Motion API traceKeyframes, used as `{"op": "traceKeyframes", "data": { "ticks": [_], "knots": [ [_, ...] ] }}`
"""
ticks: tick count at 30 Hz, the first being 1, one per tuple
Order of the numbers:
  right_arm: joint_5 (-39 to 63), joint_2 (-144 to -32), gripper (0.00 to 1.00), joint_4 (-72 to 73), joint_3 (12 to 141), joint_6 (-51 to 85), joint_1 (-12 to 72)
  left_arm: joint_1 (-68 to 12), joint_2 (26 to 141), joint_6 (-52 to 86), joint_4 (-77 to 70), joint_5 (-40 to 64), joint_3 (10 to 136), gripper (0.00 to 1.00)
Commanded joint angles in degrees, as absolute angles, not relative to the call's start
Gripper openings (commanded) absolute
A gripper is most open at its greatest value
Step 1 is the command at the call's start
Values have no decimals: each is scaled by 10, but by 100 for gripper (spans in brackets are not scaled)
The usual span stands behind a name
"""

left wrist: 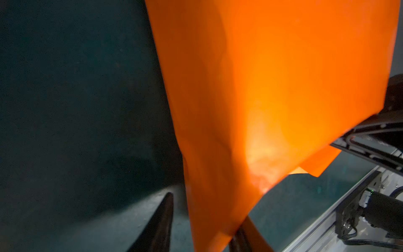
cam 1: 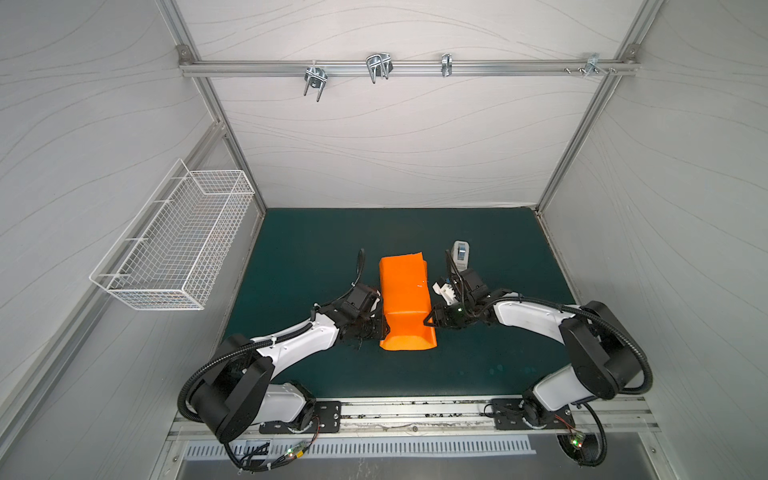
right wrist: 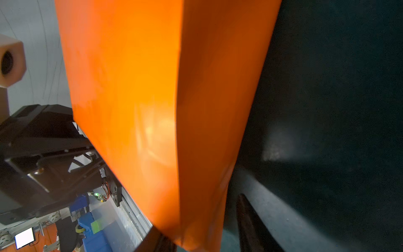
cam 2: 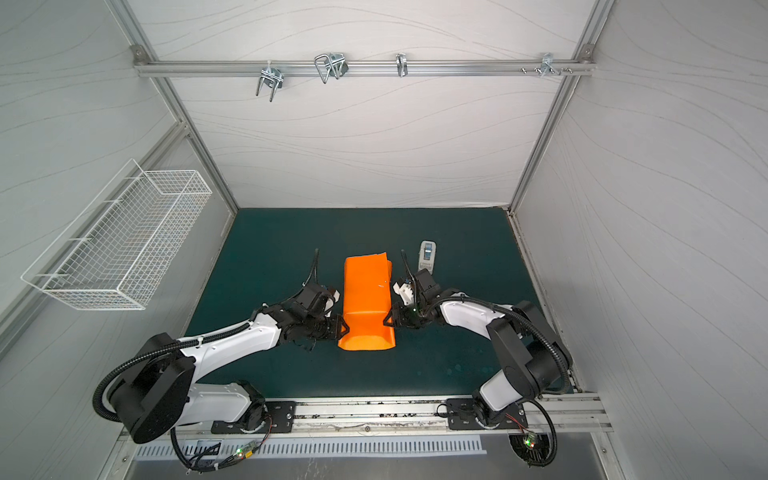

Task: Wrap a gift box in wrapping paper
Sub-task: Fold the third fold of the wrapping paper on the gift box.

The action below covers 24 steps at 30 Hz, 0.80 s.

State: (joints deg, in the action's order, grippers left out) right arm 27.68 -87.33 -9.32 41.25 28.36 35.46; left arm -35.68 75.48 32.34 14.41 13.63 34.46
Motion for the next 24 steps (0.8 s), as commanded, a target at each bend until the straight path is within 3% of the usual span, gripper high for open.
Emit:
{"op": "traceKeyframes", "data": {
  "ticks": [1, 8, 10, 13, 19, 24],
  "knots": [
    [268, -873, 41, -90, 406, 290, 361, -357, 756, 334, 111, 146, 342, 35],
    [256, -866, 41, -96, 405, 306, 368, -360, 762, 343, 107, 145, 344, 25],
    [238, -859, 46, -107, 405, 318, 372, -364, 761, 343, 114, 138, 348, 30],
    [207, -845, 47, -124, 405, 334, 382, -370, 757, 344, 130, 114, 352, 40],
    [153, -820, 36, -141, 407, 356, 400, -371, 748, 341, 136, 104, 356, 42],
    [147, -826, 32, -145, 414, 361, 407, -377, 753, 341, 133, 107, 365, 36]
  ]
}}
